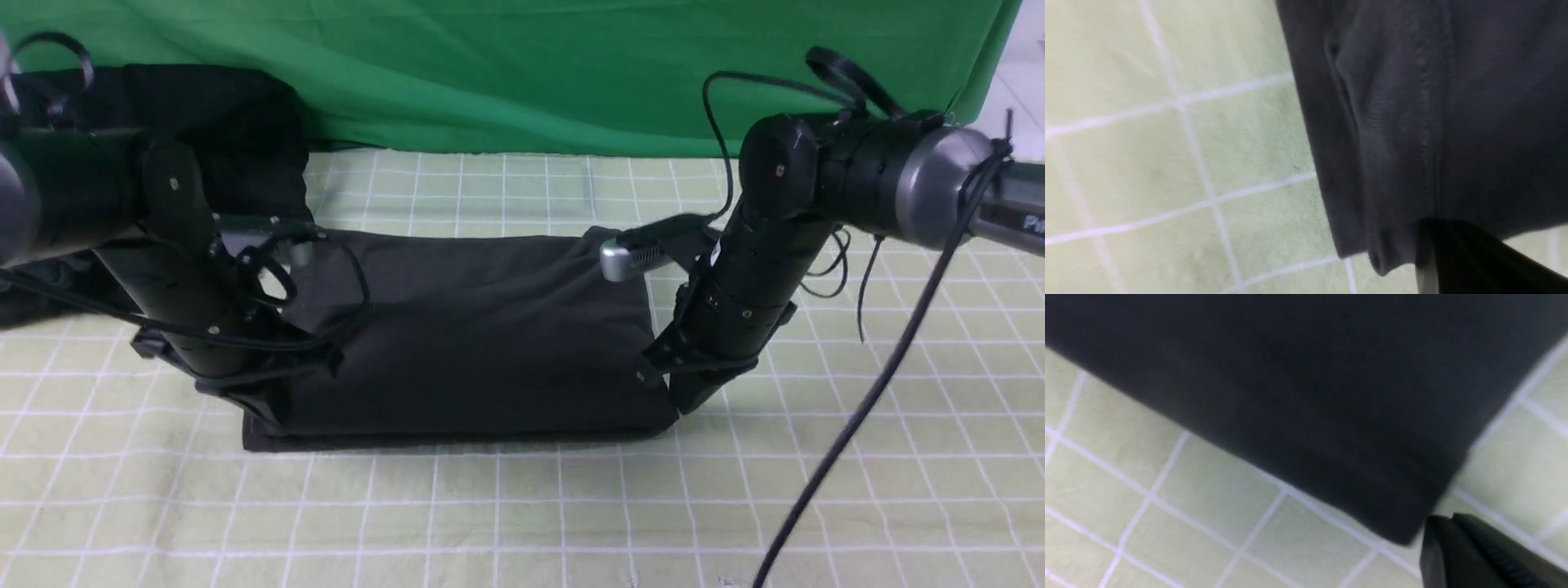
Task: Fold a long-sleeved shirt over a green coffee tablecloth.
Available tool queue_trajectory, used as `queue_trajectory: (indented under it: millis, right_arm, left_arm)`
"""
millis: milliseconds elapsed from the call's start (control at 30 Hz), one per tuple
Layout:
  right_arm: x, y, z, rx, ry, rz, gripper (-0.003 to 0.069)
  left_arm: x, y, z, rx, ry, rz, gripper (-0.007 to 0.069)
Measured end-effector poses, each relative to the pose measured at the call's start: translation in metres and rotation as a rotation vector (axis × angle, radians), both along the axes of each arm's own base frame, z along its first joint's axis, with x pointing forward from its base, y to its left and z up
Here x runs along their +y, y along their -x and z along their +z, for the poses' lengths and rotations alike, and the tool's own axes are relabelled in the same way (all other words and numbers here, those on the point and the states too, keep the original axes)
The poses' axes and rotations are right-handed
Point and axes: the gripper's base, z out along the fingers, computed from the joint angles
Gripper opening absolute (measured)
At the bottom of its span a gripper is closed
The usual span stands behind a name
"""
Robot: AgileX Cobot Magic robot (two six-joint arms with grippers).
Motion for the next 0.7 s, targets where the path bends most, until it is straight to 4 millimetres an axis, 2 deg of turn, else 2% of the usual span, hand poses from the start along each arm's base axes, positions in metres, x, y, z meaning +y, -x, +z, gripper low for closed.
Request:
queue_trajectory:
  millis: [33,67,133,167,200,267,300,333,367,400,433,467,533,567,633,667,700]
  right_arm:
    - [-0.002,0.002,0.010,-0.025,-0.001,0.005,0.0001]
    - [-0.003,0.003,0.016,-0.041,0.000,0.007,0.0001]
    - [-0.014,0.013,0.057,-0.142,0.007,0.008,0.0001]
    - [-0.017,0.017,0.069,-0.173,0.005,0.005,0.0001]
    - [-0.026,0.026,0.098,-0.248,-0.009,-0.009,0.0001]
    - [-0.039,0.044,0.138,-0.358,-0.048,-0.025,0.0001]
    - [-0.042,0.049,0.147,-0.386,-0.060,-0.029,0.0001]
    - [-0.051,0.067,0.180,-0.503,-0.110,-0.043,0.0001]
    - [-0.056,0.076,0.194,-0.555,-0.135,-0.049,0.0001]
    - [-0.069,0.103,0.228,-0.701,-0.209,-0.069,0.0001]
    - [-0.072,0.110,0.235,-0.728,-0.223,-0.071,0.0001]
    - [-0.084,0.136,0.256,-0.852,-0.288,-0.087,0.0001]
    - [-0.101,0.171,0.272,-1.028,-0.376,-0.108,0.0001]
    - [-0.114,0.198,0.280,-1.158,-0.440,-0.123,0.0001]
    - [-0.121,0.211,0.279,-1.224,-0.470,-0.131,0.0001]
    - [-0.136,0.241,0.268,-1.354,-0.528,-0.145,0.0001]
    - [-0.143,0.257,0.259,-1.431,-0.565,-0.154,0.0001]
  left_arm:
    - [0.001,0.003,0.012,-0.037,0.003,0.000,-0.0006]
    - [0.001,0.004,0.015,-0.045,0.004,0.000,-0.0006]
    - [0.003,0.016,0.050,-0.148,0.018,0.000,-0.0006]
    - [0.003,0.019,0.056,-0.164,0.020,-0.001,-0.0006]
    - [0.005,0.031,0.078,-0.227,0.032,0.004,-0.0006]
    - [0.007,0.049,0.107,-0.315,0.058,0.018,-0.0006]
    - [0.008,0.055,0.117,-0.347,0.066,0.018,-0.0006]
    - [0.010,0.072,0.138,-0.420,0.096,0.024,-0.0006]
    - [0.010,0.080,0.147,-0.451,0.106,0.025,-0.0006]
    - [0.012,0.101,0.167,-0.528,0.138,0.027,-0.0006]
    - [0.013,0.104,0.169,-0.537,0.141,0.028,-0.0006]
    - [0.015,0.126,0.185,-0.615,0.173,0.029,-0.0006]
    - [0.018,0.155,0.197,-0.704,0.218,0.033,-0.0005]
    - [0.020,0.176,0.203,-0.767,0.249,0.035,-0.0005]
    - [0.020,0.188,0.204,-0.798,0.272,0.037,-0.0005]
    - [0.023,0.211,0.206,-0.863,0.308,0.040,-0.0005]
    - [0.024,0.225,0.201,-0.891,0.327,0.042,-0.0005]
